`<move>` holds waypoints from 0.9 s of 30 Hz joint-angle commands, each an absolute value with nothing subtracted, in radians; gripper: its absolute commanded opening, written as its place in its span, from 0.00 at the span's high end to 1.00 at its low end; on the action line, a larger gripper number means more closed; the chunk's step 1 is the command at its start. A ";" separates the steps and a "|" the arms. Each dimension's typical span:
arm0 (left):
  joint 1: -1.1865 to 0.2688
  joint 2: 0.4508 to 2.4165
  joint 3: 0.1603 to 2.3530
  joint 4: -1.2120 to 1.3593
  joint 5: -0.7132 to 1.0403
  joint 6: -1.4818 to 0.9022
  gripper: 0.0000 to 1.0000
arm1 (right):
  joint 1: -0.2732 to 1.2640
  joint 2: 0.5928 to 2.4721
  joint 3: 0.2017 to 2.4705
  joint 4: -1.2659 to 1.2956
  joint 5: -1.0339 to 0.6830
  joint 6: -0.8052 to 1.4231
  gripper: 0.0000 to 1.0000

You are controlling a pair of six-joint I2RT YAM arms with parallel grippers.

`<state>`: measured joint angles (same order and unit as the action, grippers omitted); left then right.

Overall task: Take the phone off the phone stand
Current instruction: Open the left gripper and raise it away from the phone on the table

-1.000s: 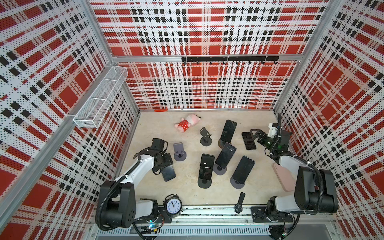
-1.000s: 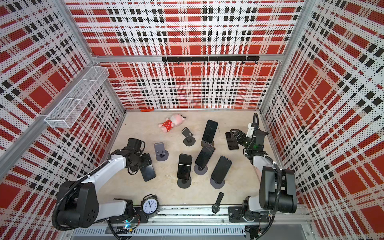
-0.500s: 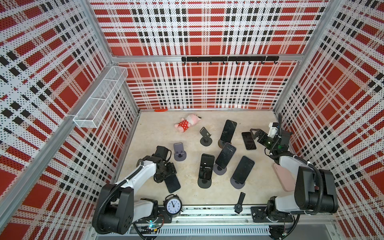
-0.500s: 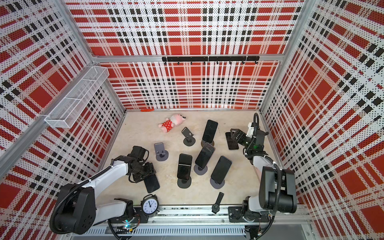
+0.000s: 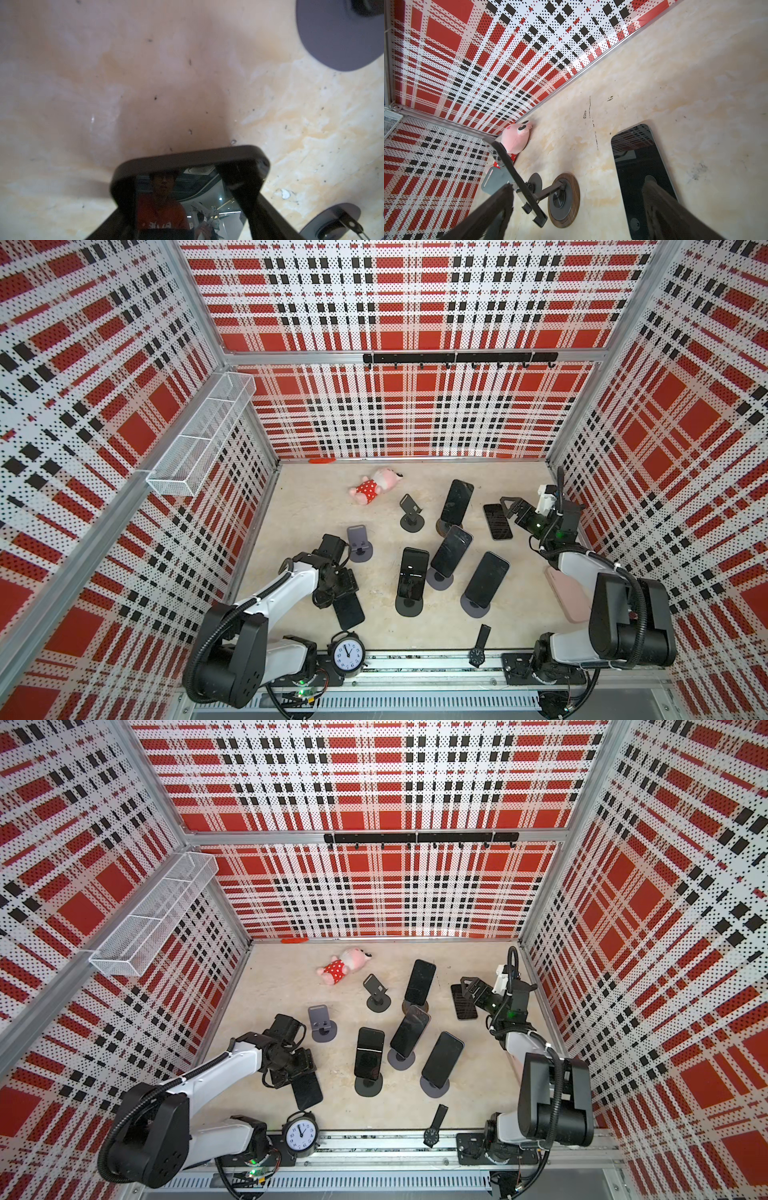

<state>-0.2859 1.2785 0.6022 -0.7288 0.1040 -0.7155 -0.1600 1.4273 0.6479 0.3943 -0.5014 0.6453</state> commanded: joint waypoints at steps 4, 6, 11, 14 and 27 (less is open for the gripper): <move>-0.292 1.351 0.610 -0.703 0.062 -0.721 0.29 | -0.165 1.397 0.633 0.418 -0.495 0.643 0.00; -0.291 1.357 0.614 -0.701 0.060 -0.723 0.28 | -0.165 1.399 0.642 0.404 -0.497 0.638 0.00; -0.287 1.370 0.601 -0.649 0.093 -0.739 0.26 | -0.164 1.400 0.634 0.420 -0.491 0.641 0.00; -0.280 1.392 0.604 -0.640 0.125 -0.723 0.24 | -0.166 1.402 0.645 0.400 -0.493 0.635 0.00; -0.255 1.443 0.615 -0.635 0.132 -0.699 0.20 | -0.165 1.381 0.646 0.371 -0.468 0.620 0.00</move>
<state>-0.2634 1.3788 0.6624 -0.7654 0.1135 -0.7315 -0.1600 1.4097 0.6445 0.3855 -0.4828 0.6380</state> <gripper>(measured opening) 0.799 0.998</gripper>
